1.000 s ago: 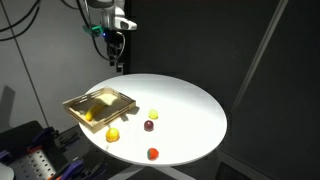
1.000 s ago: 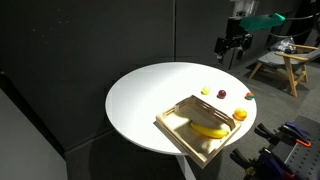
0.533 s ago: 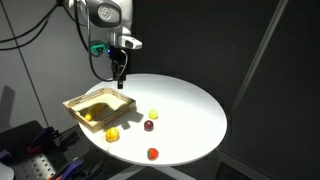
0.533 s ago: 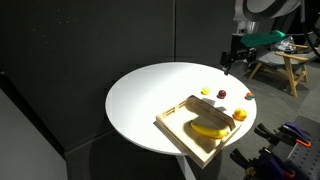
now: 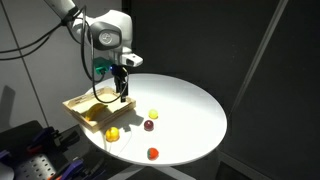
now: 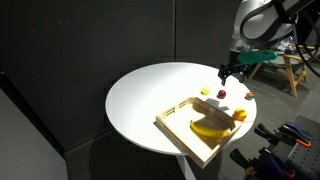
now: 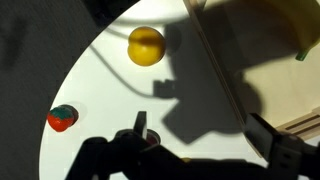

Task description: Put the orange plastic fruit in the crate

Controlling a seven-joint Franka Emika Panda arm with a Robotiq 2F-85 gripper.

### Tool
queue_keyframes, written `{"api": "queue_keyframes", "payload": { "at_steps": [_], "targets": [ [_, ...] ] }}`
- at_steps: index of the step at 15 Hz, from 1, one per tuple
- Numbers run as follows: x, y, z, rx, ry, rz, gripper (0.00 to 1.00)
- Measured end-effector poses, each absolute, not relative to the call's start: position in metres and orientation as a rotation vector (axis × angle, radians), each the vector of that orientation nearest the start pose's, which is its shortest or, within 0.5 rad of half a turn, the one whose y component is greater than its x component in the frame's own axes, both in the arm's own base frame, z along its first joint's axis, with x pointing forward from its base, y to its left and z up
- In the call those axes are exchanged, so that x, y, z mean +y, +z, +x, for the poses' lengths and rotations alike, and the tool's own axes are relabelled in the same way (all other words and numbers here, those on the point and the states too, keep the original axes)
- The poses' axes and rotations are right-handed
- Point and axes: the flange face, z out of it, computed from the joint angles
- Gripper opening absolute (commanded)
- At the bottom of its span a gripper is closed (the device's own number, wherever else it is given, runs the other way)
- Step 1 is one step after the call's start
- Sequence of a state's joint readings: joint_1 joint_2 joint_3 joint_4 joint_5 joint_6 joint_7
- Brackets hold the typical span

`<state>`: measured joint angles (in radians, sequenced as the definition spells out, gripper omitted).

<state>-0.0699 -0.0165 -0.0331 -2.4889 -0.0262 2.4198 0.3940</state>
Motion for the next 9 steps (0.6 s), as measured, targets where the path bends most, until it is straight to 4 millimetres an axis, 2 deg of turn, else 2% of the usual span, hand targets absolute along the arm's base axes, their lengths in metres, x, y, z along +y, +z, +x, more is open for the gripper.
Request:
{"api": "queue_keyframes", "payload": {
  "at_steps": [4, 9],
  "targets": [
    [-0.0508, 0.2752, 0.4601, 0.752, 0.086, -3.078, 1.00],
    [-0.0512, 0.2745, 0.4601, 0.753, 0.087, -3.077, 1.00]
  ]
}}
